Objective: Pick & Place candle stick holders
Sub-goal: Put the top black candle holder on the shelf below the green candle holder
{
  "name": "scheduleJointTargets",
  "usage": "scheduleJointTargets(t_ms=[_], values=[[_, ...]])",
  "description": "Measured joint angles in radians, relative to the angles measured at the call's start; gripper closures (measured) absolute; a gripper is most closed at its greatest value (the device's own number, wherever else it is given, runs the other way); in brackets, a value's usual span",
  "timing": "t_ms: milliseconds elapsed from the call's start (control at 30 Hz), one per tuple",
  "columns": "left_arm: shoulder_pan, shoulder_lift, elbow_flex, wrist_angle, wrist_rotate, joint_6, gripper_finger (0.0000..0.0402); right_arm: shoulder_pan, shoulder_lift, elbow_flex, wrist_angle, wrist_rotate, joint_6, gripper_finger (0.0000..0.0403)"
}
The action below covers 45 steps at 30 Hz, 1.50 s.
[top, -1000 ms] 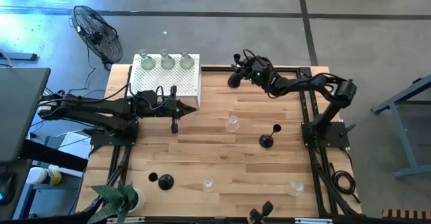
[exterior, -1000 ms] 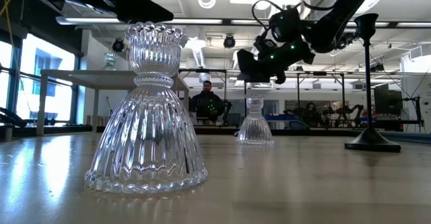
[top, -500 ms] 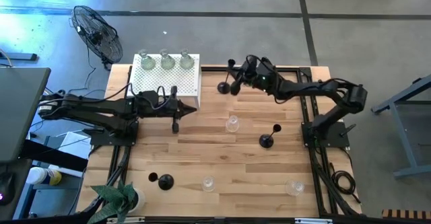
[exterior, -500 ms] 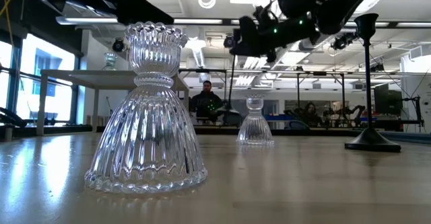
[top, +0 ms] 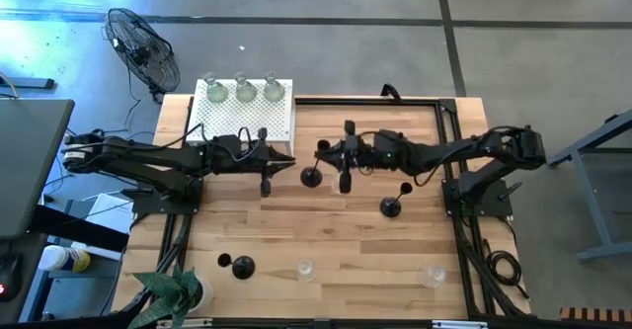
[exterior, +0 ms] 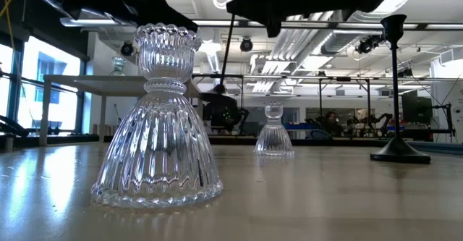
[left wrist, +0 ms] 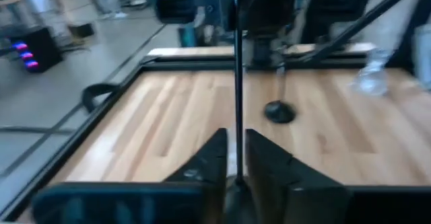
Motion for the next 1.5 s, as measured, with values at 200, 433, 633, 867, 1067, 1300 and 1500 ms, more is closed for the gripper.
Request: scheduleJointTargets(t_ms=[200, 433, 633, 867, 1067, 1300, 1500], values=[[0.0, 0.01, 0.0, 0.054, 0.122, -0.022, 0.024, 0.054, 0.0, 0.0, 0.052, 0.009, -0.015, 0.0392], [-0.01, 0.048, 0.011, 0.102, 0.145, -0.052, 0.0186, 0.082, 0.008, 0.0, 0.103, 0.012, -0.015, 0.0392], [-0.036, 0.121, 0.069, 0.116, 0.12, -0.052, 0.0184, 0.083, 0.055, 0.07, 0.071, -0.01, -0.017, 0.0392], [-0.033, 0.136, 0.095, 0.117, 0.123, -0.071, 0.0209, 0.09, 0.101, 0.146, 0.013, -0.007, -0.042, 0.0392], [-0.033, 0.136, 0.095, 0.125, 0.132, -0.05, 0.0314, 0.089, 0.101, 0.151, 0.014, -0.004, -0.042, 0.0391], [-0.033, 0.136, 0.094, 0.136, 0.142, -0.025, 0.0382, 0.091, 0.101, 0.151, 0.011, 0.001, -0.042, 0.0373], [-0.032, 0.122, 0.094, 0.118, 0.104, -0.017, 0.0389, 0.107, 0.088, 0.15, -0.019, 0.083, -0.08, 0.0299]])
